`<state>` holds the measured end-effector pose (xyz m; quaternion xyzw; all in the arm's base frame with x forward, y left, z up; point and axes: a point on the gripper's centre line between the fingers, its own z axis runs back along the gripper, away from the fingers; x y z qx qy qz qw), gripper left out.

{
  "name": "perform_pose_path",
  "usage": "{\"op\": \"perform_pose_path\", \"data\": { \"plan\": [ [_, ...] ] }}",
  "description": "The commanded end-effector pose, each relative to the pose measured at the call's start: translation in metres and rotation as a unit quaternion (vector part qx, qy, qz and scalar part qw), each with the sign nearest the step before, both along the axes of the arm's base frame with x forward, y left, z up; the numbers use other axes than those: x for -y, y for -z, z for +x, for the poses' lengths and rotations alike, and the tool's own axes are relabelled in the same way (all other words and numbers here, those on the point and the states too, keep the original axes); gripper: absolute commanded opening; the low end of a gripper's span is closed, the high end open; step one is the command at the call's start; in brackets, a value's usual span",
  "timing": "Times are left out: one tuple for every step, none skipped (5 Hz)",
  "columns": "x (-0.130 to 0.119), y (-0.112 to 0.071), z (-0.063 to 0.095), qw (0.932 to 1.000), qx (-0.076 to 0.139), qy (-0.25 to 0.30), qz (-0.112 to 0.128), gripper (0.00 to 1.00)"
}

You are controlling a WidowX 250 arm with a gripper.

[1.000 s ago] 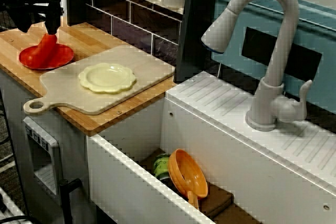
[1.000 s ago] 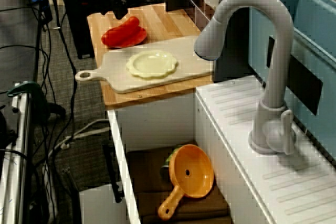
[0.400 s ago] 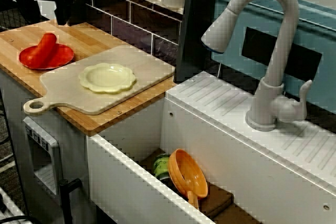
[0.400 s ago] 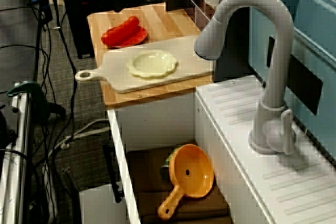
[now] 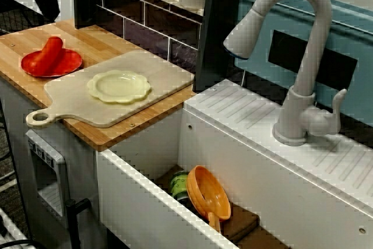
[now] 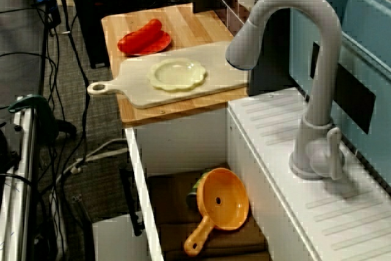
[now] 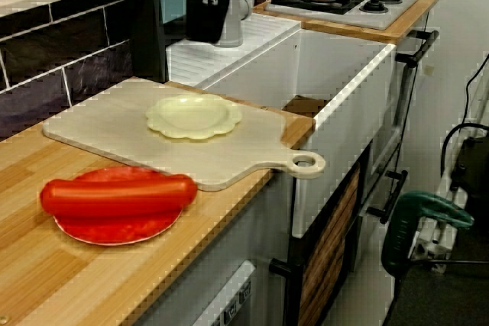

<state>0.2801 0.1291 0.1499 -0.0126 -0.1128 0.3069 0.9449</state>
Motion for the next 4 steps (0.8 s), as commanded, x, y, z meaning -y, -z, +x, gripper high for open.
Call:
{"op": "perform_pose_path", "data": {
  "plan": [
    [0.014,-0.012,0.026,0.9989,0.021,0.038,0.016,1.0],
    [0.045,-0.004,0.028,0.9957,0.004,0.09,0.022,1.0],
    [0.054,0.007,0.022,0.9935,-0.013,0.109,0.029,1.0],
    [0.054,0.019,0.017,0.9932,-0.013,0.11,0.034,1.0]
  ]
}}
